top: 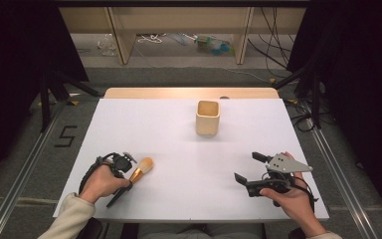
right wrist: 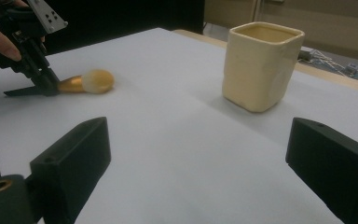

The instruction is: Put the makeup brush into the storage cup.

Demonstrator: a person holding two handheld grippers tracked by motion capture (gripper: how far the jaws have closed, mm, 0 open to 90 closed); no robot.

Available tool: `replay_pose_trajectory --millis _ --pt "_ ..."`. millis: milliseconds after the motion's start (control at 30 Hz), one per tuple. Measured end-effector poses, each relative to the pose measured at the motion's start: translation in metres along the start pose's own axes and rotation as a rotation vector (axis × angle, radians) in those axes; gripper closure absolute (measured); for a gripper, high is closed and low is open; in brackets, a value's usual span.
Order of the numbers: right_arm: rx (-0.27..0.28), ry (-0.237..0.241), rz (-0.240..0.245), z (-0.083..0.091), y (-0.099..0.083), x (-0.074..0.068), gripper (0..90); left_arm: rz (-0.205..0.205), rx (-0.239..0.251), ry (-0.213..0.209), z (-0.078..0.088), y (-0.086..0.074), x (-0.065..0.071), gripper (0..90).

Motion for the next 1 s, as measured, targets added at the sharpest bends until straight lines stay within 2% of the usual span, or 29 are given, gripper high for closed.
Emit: replay_pose_trajectory --millis 67,100,133,167,233,267,367,467,500,533,733,800,833,867,1000 --pt "0.001 0.001 -0.002 0.000 0.000 0.000 7.4 -0.001 0.009 0.002 0.000 0.000 0.000 74.6" --pt "0.001 0.001 -0.001 0.000 0.000 0.000 7.4 -0.038 0.010 0.001 0.001 0.001 -0.003 74.6" --pt "0.001 0.001 -0.002 0.000 0.000 0.000 7.4 -0.038 0.016 0.001 0.001 0.001 -0.003 74.6" --pt "0.001 0.001 -0.002 0.000 0.000 0.000 7.4 0.001 0.020 0.006 0.002 0.000 -0.001 74.6" --pt "0.000 0.000 0.000 0.000 0.000 0.000 7.4 -0.006 0.026 0.005 0.002 0.001 -0.001 74.6" --pt "0.000 -0.001 0.000 0.000 0.000 0.000 7.4 -0.035 0.038 0.007 0.003 0.002 -0.003 74.6" --pt "0.007 -0.004 -0.002 0.000 0.000 0.000 7.4 -0.042 0.051 0.007 0.006 0.003 -0.003 74.6" --pt "0.007 -0.004 -0.002 0.000 0.000 0.000 7.4 -0.034 0.095 0.020 0.008 0.005 -0.003 74.6" --pt "0.007 -0.004 -0.002 0.000 0.000 0.000 7.4 -0.050 0.095 0.013 0.011 0.006 -0.004 74.6" --pt "0.008 -0.004 -0.002 0.000 0.000 0.000 7.4 -0.034 0.115 0.019 0.012 0.006 -0.003 74.6" --pt "-0.001 0.001 0.000 0.000 0.000 0.000 7.4 -0.041 0.171 0.012 0.017 0.010 -0.001 74.6" --pt "-0.002 -0.001 -0.001 0.000 0.000 0.000 7.4 -0.030 0.197 0.017 0.018 0.011 0.000 74.6" --pt "0.009 -0.007 -0.001 0.000 0.000 0.000 7.4 -0.036 0.194 0.007 0.019 0.011 0.000 74.6" --pt "0.007 -0.005 -0.001 0.000 0.000 0.000 7.4 -0.031 0.220 0.010 0.020 0.012 0.001 74.6" --pt "0.001 0.000 0.001 0.000 0.000 0.000 7.3 -0.034 0.257 0.001 0.023 0.015 0.002 74.6"
Point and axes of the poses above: each handheld gripper's, and its own axes: z roughly backward along the jaws, y roughly out of its top, x roughly to its right, the point moved 5 cm from there along -z, roughly forward along the jaws, and after that the axes turned 12 degrees about x, right-handed, at the moved point
